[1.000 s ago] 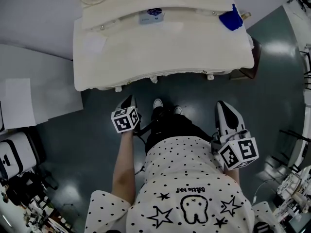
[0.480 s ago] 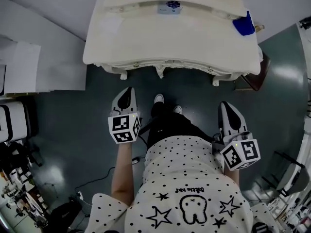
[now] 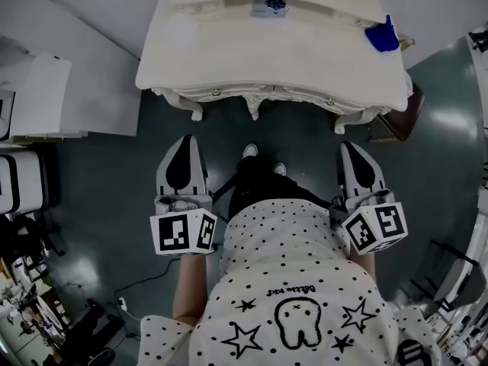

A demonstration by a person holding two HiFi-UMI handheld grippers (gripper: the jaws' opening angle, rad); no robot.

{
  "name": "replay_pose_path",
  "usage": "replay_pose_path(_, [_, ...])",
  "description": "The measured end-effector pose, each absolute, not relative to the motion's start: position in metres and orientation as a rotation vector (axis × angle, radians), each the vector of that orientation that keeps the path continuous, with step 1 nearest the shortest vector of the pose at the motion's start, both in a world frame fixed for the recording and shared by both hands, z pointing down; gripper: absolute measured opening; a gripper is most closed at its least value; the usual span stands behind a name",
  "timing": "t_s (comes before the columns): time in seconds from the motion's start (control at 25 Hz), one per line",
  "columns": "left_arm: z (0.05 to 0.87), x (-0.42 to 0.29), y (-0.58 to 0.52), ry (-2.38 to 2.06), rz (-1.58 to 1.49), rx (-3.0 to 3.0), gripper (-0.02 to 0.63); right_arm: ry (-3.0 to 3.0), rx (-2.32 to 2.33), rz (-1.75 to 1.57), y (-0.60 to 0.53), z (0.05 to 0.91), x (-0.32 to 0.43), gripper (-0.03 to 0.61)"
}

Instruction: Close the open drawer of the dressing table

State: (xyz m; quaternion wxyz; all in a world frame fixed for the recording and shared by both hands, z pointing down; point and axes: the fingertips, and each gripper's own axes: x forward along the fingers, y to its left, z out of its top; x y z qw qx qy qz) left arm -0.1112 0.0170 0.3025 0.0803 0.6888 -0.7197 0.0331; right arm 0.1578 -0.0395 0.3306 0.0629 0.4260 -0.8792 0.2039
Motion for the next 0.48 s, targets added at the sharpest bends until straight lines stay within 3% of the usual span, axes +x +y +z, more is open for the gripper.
replay_pose_path(0.48, [0.279,-0.046,0.024,-2.001,-0.129,2.187,0.011,-2.701,1.369,0.547,-0.037,0.307,0.171,0.009])
